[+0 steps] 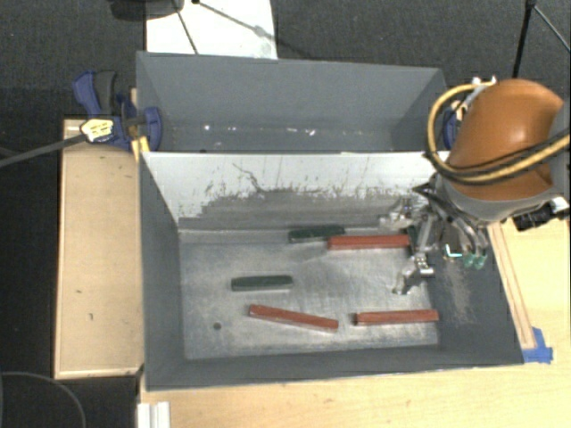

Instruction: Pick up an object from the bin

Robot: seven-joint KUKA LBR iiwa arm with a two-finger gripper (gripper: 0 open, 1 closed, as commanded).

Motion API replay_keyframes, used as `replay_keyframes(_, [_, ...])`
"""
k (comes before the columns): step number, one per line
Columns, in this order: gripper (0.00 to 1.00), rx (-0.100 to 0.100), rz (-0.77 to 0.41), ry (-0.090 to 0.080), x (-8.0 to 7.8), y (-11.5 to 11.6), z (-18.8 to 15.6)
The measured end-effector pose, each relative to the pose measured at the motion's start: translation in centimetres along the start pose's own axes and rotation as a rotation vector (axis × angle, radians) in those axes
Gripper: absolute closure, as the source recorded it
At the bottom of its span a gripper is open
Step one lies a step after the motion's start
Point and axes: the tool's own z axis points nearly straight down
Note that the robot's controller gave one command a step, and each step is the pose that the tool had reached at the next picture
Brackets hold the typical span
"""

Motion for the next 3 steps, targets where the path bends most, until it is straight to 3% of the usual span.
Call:
replay_keyframes(1, [0.0, 0.001, -0.001, -0.008, -0.2, 0.0, -0.4])
replay_keyframes(3, [0.0, 0.002, -0.053, -0.012, 0.7, -3.9, 10.5])
